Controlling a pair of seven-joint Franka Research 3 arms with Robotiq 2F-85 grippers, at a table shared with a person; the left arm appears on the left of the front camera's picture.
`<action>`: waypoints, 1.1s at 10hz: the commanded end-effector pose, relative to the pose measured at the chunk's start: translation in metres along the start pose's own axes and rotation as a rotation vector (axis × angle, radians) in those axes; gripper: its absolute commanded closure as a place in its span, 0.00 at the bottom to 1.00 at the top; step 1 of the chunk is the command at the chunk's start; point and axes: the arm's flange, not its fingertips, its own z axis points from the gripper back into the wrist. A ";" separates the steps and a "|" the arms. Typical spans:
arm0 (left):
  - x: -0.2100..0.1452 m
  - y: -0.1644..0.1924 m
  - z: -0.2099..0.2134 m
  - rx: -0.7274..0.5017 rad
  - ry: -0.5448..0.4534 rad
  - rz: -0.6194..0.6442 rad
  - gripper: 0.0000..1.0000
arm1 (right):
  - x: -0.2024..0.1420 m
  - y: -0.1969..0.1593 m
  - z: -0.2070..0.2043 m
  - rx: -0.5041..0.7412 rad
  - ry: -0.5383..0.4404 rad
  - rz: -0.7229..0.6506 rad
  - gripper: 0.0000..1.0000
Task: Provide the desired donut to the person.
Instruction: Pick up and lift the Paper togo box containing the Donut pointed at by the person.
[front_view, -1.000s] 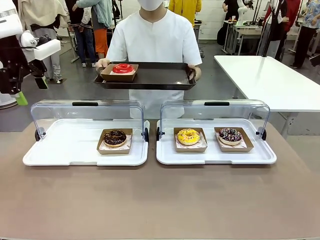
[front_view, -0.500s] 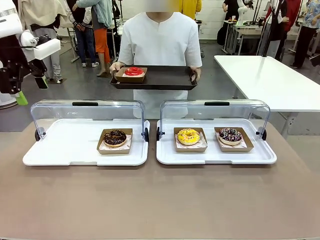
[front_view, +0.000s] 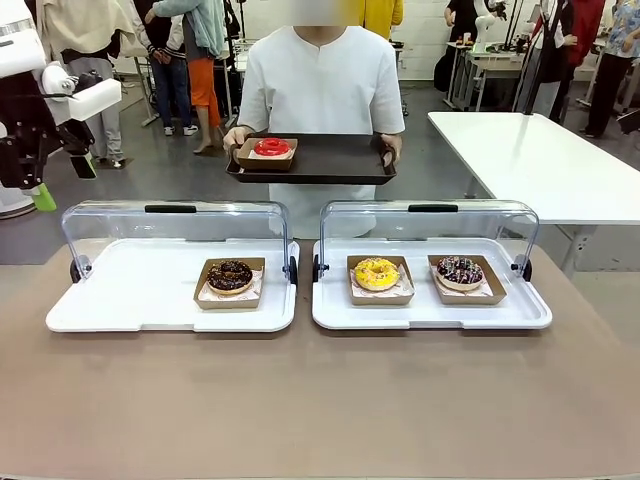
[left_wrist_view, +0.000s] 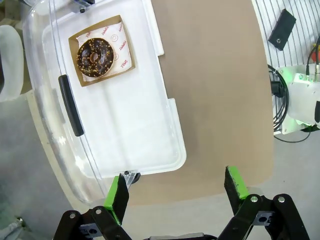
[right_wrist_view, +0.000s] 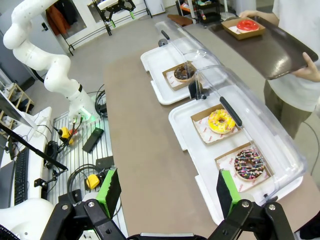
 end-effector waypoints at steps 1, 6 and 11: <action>0.001 -0.001 0.004 -0.006 -0.006 0.013 0.00 | 0.001 0.000 0.000 0.005 -0.005 0.005 0.00; -0.107 -0.033 0.028 0.044 -0.474 0.154 0.00 | 0.001 0.000 0.000 0.005 -0.005 0.005 0.00; -0.148 -0.049 0.023 0.041 -0.524 0.112 0.00 | 0.001 0.000 0.000 0.005 -0.005 0.005 0.00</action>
